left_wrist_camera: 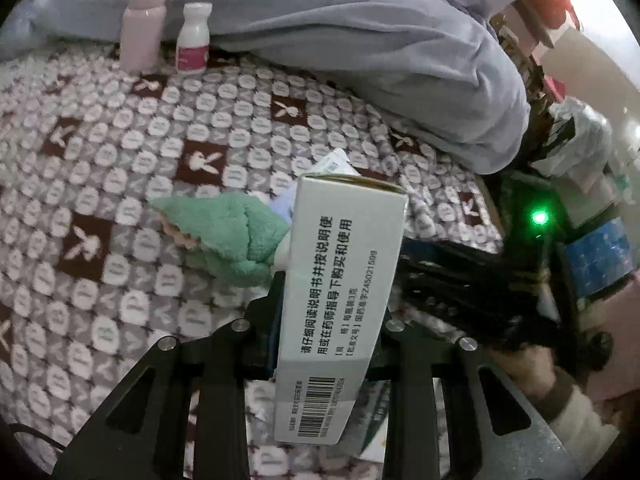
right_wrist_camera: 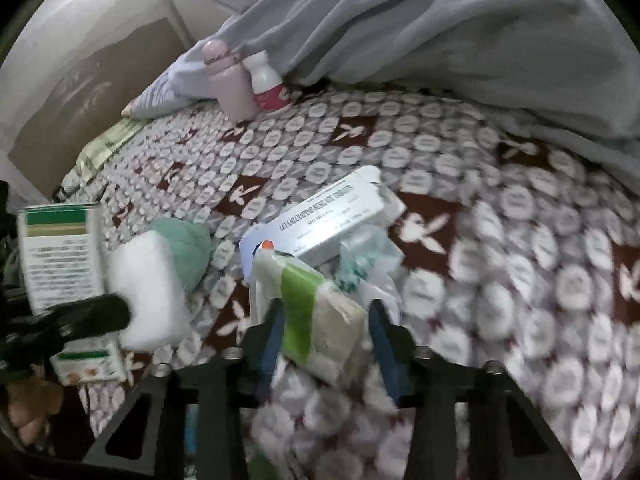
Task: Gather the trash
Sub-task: 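Grasp the white medicine box with the left tool while the right tool grasps the green-labelled packet, then carry the medicine box and green-labelled packet over the cream bucket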
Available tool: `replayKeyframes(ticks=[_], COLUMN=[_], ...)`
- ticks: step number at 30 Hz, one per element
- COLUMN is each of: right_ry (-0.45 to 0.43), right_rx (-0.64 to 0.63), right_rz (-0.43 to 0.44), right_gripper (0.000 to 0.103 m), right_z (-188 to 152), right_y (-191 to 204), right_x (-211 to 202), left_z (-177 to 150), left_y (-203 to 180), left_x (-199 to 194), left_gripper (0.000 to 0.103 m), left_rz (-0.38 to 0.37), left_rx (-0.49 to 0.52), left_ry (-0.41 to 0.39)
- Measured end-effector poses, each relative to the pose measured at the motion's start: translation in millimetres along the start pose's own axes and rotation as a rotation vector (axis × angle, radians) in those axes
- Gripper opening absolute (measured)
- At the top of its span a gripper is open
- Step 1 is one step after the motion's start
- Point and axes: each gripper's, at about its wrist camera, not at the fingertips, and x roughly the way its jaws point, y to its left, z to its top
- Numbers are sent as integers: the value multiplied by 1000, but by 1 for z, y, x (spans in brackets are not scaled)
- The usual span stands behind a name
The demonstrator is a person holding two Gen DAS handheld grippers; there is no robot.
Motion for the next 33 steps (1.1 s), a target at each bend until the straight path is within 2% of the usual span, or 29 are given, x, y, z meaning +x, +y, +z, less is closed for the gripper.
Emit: replayKeyframes(ticks=[4, 6, 9, 14, 22, 33], right_ry=[-46, -69, -92, -121, -178, -244], right_rx=[-48, -45, -10, 63, 117, 165], right_rz=[-20, -31, -28, -33, -61, -129], right_gripper=[14, 13, 13, 12, 12, 12], right_z=[-8, -13, -20, -38, -64, -101], right_y=[10, 8, -2, -22, -39, -66], right_x=[-18, -29, -49, -78, -127, -189], left_z=[3, 2, -1, -5, -8, -24], left_y=[10, 15, 13, 3, -40, -132], left_x=[2, 2, 1, -4, -6, 18], left_gripper=[27, 27, 27, 27, 27, 27], left_rz=[1, -26, 15, 10, -12, -41], left_rx=[-54, -80, -69, -46, 26, 156], left_ry=[-7, 1, 0, 5, 7, 63])
